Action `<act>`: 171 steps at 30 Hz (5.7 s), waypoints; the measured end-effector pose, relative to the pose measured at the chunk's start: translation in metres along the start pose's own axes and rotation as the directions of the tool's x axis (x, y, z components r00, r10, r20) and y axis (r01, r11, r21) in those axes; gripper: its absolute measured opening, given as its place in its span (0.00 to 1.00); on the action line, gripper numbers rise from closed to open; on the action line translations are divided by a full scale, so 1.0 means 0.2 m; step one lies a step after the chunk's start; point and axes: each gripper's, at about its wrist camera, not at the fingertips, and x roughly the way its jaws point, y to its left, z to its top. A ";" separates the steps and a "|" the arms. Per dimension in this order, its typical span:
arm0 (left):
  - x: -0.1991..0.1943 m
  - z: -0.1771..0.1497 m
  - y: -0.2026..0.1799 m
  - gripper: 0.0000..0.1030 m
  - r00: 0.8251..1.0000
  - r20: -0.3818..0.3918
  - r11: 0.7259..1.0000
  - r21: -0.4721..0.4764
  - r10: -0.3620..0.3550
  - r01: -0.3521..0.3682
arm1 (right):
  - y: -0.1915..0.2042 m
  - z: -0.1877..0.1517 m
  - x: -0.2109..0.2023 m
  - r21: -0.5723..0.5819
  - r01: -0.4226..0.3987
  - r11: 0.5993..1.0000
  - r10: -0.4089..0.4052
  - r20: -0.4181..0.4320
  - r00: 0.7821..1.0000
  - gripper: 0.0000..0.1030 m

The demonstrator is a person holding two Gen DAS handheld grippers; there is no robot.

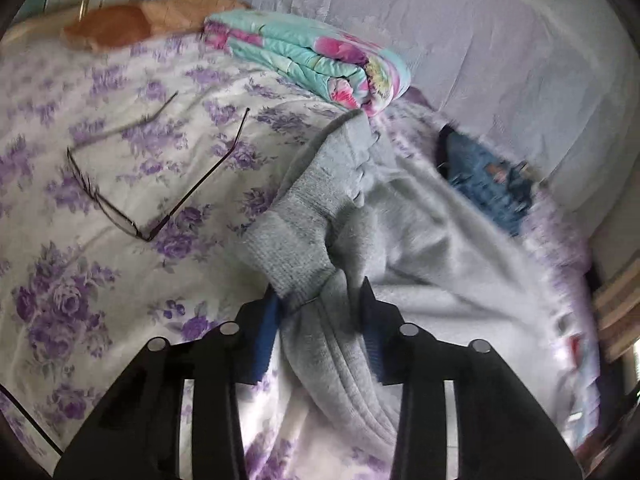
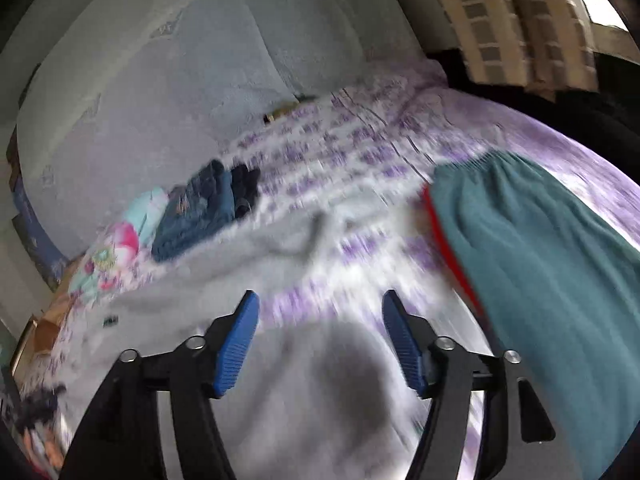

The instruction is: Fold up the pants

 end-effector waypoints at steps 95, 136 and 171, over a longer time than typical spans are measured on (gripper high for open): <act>0.35 0.12 -0.90 0.96 0.942 0.191 0.794 0.508 0.274 -0.334 | 1.06 0.12 0.46 -0.496 -0.067 0.865 0.069 -0.014 0.998 0.97; 0.84 0.35 -0.73 0.96 0.937 0.093 0.834 0.433 0.338 -0.343 | 1.29 0.17 1.31 -0.656 -0.344 0.671 0.119 -0.363 0.924 0.97; 0.60 0.43 -0.51 0.96 0.992 0.005 0.963 0.239 0.124 -0.121 | 1.34 0.14 0.95 -0.734 -0.362 0.574 0.178 -0.320 0.930 0.10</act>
